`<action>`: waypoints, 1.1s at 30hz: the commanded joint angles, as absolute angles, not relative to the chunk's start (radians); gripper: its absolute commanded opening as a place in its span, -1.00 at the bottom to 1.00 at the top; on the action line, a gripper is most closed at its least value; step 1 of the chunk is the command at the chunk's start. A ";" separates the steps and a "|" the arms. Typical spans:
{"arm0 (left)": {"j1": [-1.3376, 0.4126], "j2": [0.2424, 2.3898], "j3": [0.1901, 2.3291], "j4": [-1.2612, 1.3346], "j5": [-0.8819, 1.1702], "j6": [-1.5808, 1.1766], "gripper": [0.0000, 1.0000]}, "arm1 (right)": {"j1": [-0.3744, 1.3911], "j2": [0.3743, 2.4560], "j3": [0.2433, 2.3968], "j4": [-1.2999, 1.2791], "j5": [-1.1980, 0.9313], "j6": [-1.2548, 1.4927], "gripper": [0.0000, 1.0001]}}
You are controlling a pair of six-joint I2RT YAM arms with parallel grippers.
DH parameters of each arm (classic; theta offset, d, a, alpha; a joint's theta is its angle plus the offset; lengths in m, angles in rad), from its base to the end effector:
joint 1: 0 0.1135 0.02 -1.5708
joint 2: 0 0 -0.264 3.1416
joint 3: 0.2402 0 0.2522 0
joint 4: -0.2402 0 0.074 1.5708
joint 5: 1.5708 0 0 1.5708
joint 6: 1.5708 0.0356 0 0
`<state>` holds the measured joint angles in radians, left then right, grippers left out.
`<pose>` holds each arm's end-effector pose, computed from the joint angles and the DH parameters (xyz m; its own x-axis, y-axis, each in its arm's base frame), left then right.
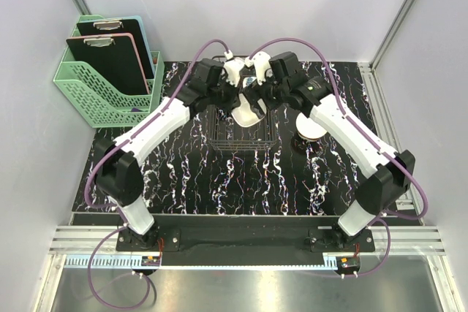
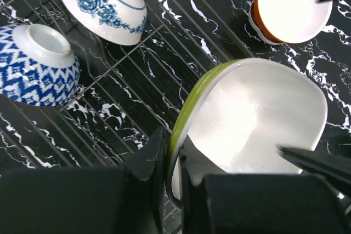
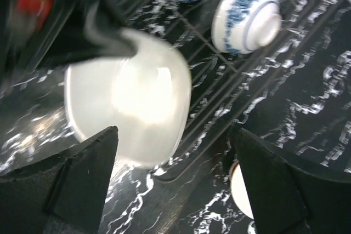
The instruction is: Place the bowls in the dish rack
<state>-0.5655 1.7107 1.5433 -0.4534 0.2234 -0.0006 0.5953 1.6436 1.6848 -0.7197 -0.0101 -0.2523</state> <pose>0.3308 -0.2193 0.3300 -0.4915 0.3113 -0.8133 0.6744 0.7270 -0.1294 0.3035 0.2060 0.3781 -0.3616 -0.5464 -0.7555 -0.6790 0.7096 -0.1882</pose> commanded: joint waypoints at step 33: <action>-0.486 1.373 1.322 -0.293 0.641 0.192 -1.00 | 0.383 1.744 1.718 -0.845 -1.238 -0.092 0.82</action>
